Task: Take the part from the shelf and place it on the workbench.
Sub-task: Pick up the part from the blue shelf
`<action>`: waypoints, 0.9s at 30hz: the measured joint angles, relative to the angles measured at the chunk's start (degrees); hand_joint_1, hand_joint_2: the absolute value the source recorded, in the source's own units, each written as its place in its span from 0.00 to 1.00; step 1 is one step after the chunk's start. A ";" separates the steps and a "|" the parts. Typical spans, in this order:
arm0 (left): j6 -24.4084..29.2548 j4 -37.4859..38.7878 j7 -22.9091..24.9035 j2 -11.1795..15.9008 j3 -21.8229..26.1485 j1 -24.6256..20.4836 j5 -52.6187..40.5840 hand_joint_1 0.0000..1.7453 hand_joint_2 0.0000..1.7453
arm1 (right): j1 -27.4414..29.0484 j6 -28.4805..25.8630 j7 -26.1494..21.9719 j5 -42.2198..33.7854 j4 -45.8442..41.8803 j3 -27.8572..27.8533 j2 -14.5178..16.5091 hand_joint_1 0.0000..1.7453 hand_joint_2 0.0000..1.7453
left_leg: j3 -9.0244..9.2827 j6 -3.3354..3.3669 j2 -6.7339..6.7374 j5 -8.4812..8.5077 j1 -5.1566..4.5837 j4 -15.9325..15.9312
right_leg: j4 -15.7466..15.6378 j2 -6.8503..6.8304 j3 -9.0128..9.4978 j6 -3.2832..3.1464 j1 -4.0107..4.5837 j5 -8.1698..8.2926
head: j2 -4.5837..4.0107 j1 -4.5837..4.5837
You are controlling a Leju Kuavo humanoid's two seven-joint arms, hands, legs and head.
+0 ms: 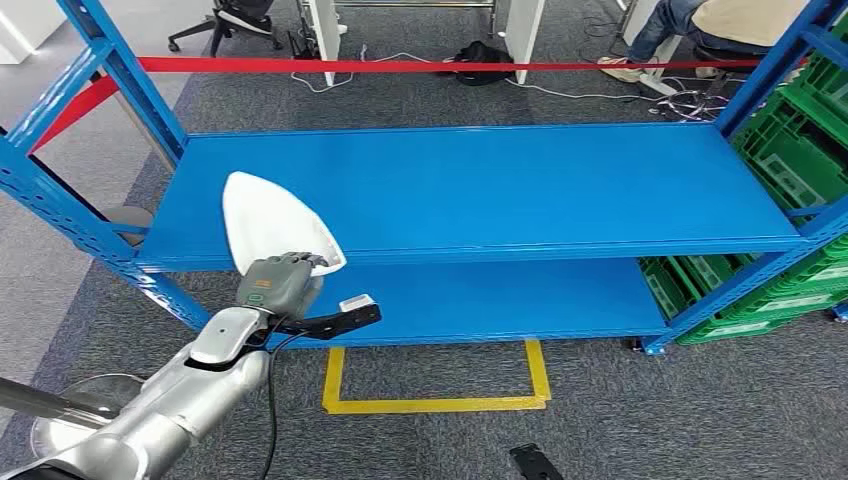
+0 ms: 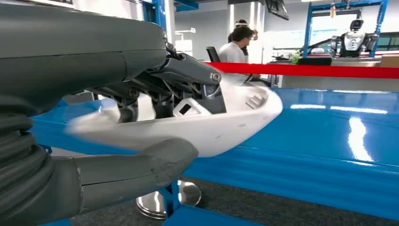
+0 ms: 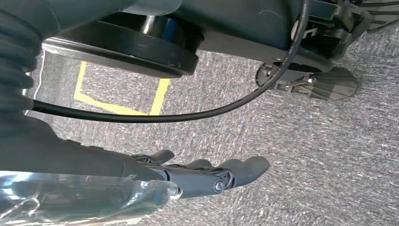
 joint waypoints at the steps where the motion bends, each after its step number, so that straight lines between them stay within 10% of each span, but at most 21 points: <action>1: 0.01 0.04 -0.04 -0.04 -0.01 -0.03 -0.01 0.96 1.00 | 0.00 -0.02 -0.01 -0.01 0.00 0.00 0.00 0.00 1.00 | 0.00 0.00 0.00 0.00 0.00 0.00 | 0.00 0.00 0.00 0.00 0.00 0.00 | 0.00 0.00; 27: 0.50 1.15 -0.81 -1.34 0.00 -0.99 0.44 1.00 1.00 | 0.52 -0.33 -0.05 -0.57 0.00 -0.12 0.00 0.00 1.00 | 0.00 0.00 0.01 0.00 0.00 0.00 | 0.00 0.02 0.00 0.00 0.00 0.00 | 0.00 0.01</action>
